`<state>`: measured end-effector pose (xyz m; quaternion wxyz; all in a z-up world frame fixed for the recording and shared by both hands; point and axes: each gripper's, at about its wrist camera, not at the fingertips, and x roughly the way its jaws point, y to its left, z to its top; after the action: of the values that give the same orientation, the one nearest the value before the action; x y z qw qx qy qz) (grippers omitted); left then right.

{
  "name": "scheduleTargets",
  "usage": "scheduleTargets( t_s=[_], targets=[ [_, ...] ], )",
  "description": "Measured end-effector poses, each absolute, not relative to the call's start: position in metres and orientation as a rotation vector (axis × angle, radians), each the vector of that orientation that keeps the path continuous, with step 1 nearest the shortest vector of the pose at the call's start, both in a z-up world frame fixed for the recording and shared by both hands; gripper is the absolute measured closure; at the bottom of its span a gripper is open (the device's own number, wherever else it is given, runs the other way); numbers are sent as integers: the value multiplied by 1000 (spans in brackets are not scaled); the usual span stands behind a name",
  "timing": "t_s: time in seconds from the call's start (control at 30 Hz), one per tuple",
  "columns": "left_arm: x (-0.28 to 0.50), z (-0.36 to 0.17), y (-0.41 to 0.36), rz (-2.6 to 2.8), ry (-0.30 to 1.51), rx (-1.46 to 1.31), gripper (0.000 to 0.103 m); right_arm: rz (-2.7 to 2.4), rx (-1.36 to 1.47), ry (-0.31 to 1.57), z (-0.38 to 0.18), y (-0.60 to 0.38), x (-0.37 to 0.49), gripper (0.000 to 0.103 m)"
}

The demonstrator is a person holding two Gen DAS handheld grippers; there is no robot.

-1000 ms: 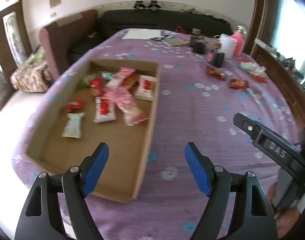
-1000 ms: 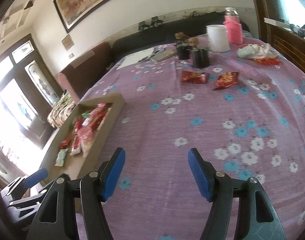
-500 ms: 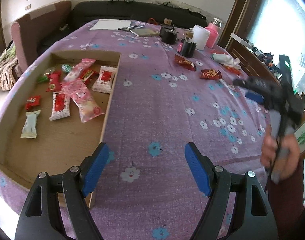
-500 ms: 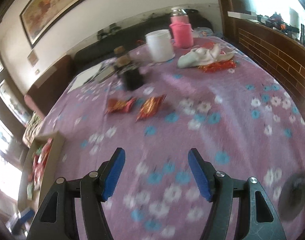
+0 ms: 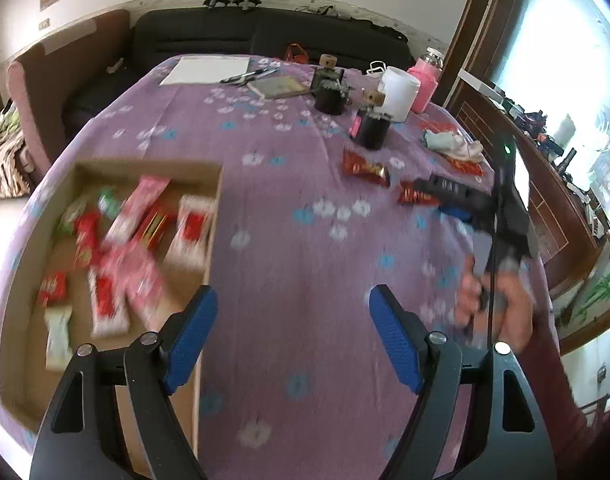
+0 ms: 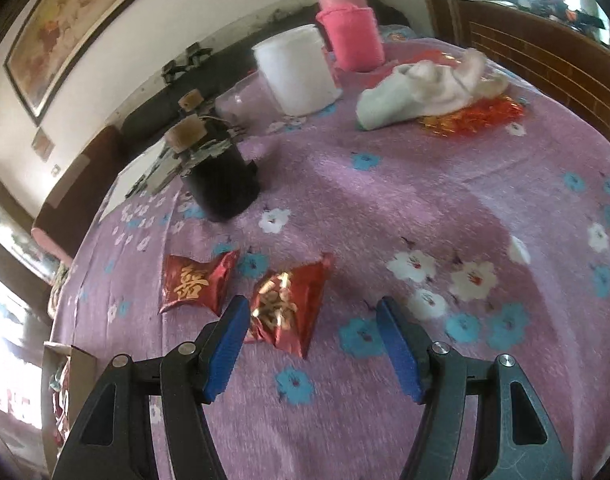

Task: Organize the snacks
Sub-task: 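Grasp a red gold-printed packet with the right tool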

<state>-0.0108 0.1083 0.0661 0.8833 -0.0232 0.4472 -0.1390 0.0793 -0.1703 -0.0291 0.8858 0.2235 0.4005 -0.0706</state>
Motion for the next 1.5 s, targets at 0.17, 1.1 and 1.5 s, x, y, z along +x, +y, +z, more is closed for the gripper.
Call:
scheduleTargets(
  t_s=[0.17,1.1,1.5],
  targets=[
    [32,68,66,-338,919,-11,25,-97,463,816,-29,-172,81,35],
    [141,-9,-48,-494,1121,284,47,-68,623,891,-30,-204,70,76],
    [94,23,-37,-530,952,385,43,-43,725,866,-26,-217,61,60]
  ],
)
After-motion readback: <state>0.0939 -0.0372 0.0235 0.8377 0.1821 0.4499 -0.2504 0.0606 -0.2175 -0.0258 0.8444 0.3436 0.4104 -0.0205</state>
